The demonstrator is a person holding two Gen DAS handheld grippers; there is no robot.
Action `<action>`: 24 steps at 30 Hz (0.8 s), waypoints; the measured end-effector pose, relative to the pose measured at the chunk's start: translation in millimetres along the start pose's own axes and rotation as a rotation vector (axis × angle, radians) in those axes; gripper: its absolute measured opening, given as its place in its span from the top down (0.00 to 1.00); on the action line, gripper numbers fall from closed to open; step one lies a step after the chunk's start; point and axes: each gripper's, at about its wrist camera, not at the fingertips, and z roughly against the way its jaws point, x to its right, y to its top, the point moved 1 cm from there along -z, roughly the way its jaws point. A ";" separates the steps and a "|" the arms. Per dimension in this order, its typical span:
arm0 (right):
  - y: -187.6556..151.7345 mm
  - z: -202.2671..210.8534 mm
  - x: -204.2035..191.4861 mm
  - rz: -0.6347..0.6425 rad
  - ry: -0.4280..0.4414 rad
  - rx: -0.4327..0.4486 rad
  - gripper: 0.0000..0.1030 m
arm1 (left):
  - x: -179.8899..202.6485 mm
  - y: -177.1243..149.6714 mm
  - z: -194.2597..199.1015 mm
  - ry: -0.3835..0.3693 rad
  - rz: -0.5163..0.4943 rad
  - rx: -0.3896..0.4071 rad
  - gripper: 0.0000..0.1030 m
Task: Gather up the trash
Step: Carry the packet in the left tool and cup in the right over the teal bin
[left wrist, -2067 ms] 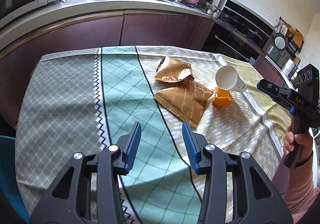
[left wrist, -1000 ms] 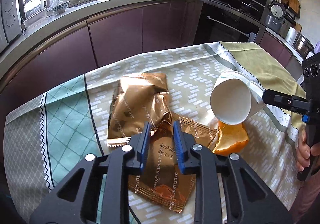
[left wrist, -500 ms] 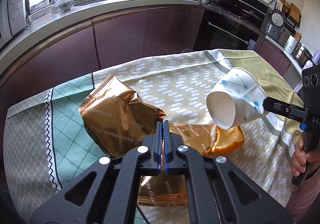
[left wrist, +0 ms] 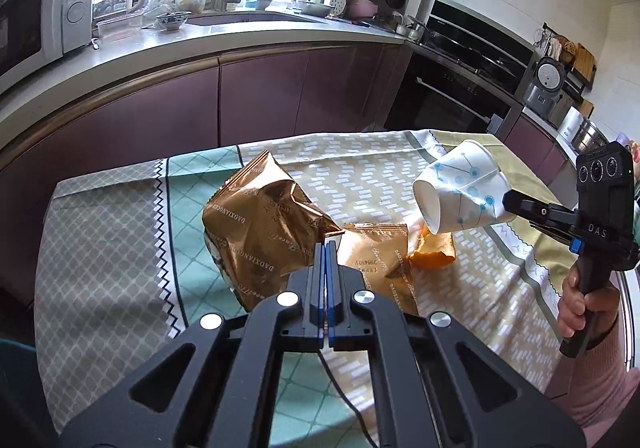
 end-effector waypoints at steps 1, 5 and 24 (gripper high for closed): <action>-0.8 0.2 -3.5 0.004 0.004 0.000 0.97 | -2.6 -2.9 6.0 0.001 0.005 0.006 0.99; -5.1 -2.9 -19.8 0.024 0.028 -0.011 0.97 | -16.4 -16.8 33.8 0.004 0.038 0.024 0.99; -56.7 -92.6 -148.6 0.151 0.275 -0.222 0.97 | -112.2 -112.9 185.2 0.155 0.209 0.112 0.99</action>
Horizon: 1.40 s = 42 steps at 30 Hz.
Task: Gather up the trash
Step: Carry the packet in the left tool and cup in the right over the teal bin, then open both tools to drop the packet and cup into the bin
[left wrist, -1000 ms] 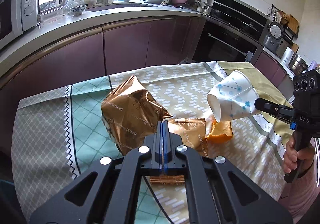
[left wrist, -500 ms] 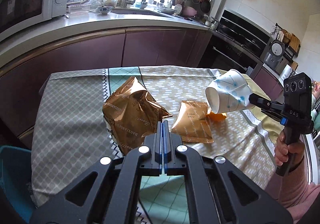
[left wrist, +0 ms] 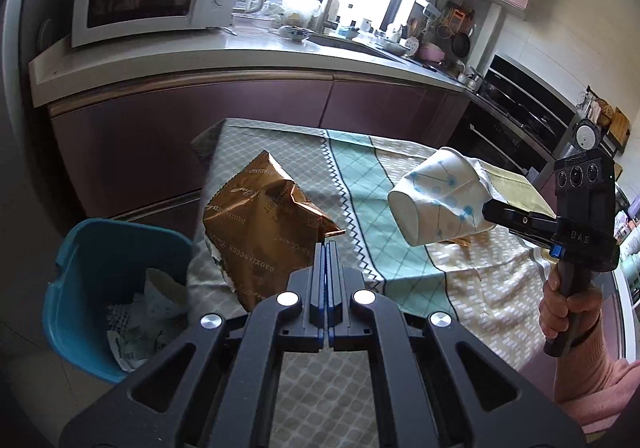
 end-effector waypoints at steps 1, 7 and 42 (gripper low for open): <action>-0.2 -8.8 -5.8 0.008 0.011 -0.014 0.97 | -8.4 -2.6 6.4 0.011 0.009 0.005 0.99; 1.3 -65.2 -41.8 0.059 0.072 -0.101 0.97 | -57.7 -16.3 30.9 0.087 0.070 0.014 0.99; -21.1 -273.7 -97.0 0.143 0.028 -0.450 0.95 | -192.5 -68.2 -19.4 0.229 0.275 -0.134 0.98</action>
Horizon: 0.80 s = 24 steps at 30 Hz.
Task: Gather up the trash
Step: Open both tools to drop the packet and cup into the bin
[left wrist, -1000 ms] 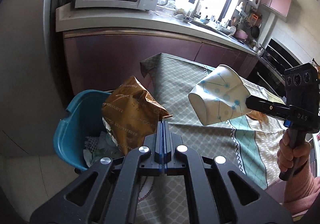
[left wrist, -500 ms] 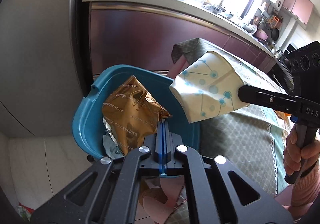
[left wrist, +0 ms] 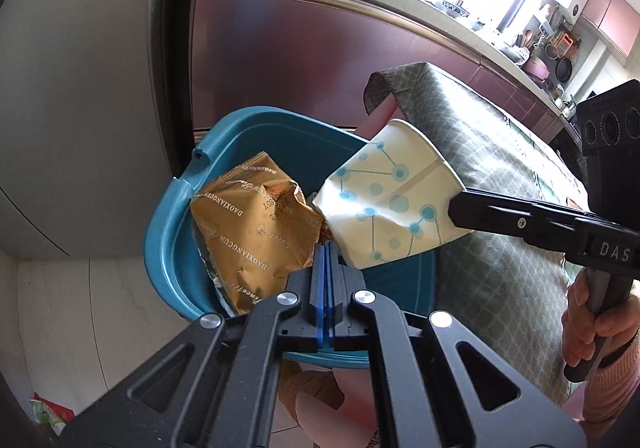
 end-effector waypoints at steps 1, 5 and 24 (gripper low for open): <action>0.0 -3.5 1.1 -0.003 -0.005 -0.006 0.95 | 0.3 0.1 -2.2 -0.003 0.001 -0.003 0.98; -0.2 -13.0 6.0 -0.013 -0.021 -0.026 0.91 | 2.2 1.2 -9.2 -0.002 0.002 -0.009 0.98; -27.2 32.4 9.6 0.004 -0.027 0.038 0.77 | 42.0 2.6 12.7 -0.081 -0.059 0.068 0.85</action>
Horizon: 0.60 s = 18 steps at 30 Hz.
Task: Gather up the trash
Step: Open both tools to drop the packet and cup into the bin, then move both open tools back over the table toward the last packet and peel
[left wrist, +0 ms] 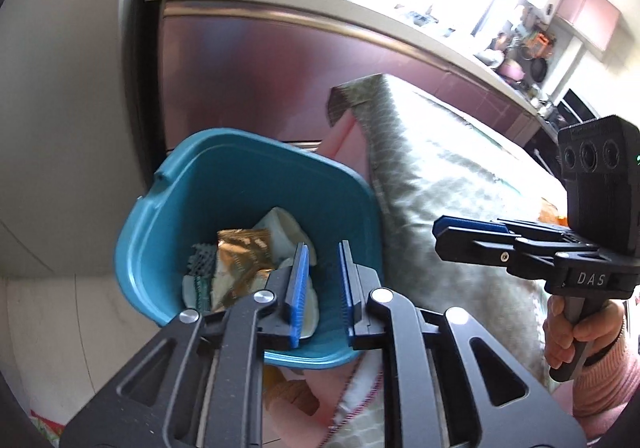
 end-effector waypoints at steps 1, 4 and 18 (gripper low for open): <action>-2.9 7.1 1.0 -0.001 -0.001 0.011 0.75 | 5.5 1.0 2.0 -0.010 -0.009 0.008 0.84; -13.9 33.9 4.2 0.004 -0.017 0.054 0.73 | 25.8 3.6 10.0 -0.040 -0.046 0.036 0.80; -76.3 189.6 59.8 -0.105 -0.226 0.292 0.69 | 177.4 7.0 -6.0 -0.234 -0.274 0.021 0.66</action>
